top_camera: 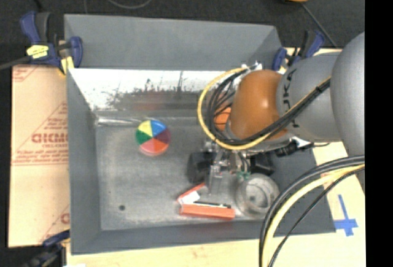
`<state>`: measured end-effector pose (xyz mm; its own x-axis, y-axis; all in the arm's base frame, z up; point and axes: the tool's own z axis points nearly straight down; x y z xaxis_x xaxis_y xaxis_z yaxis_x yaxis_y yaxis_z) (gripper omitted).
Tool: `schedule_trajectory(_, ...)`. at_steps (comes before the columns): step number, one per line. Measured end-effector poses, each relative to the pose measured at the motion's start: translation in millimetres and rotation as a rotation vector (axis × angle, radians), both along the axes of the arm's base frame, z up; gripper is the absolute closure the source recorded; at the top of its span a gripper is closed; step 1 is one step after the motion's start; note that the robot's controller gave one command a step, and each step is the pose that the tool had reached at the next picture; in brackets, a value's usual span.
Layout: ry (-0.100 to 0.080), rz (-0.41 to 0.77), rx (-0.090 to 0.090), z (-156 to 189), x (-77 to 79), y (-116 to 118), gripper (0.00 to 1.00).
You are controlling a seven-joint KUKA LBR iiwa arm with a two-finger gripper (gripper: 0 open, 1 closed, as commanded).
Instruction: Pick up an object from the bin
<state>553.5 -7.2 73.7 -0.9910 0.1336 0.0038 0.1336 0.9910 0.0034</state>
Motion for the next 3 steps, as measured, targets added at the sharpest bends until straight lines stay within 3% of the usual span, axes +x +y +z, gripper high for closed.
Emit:
schedule_trajectory(1,0.0,0.0,0.0,0.0,0.0,0.0,1.0)
schedule_trajectory(2,-0.017,-0.037,0.004,3.6,-9.1,-19.3,1.0)
schedule_trajectory(3,0.0,0.011,-0.004,120.1,-50.9,-37.2,1.0)
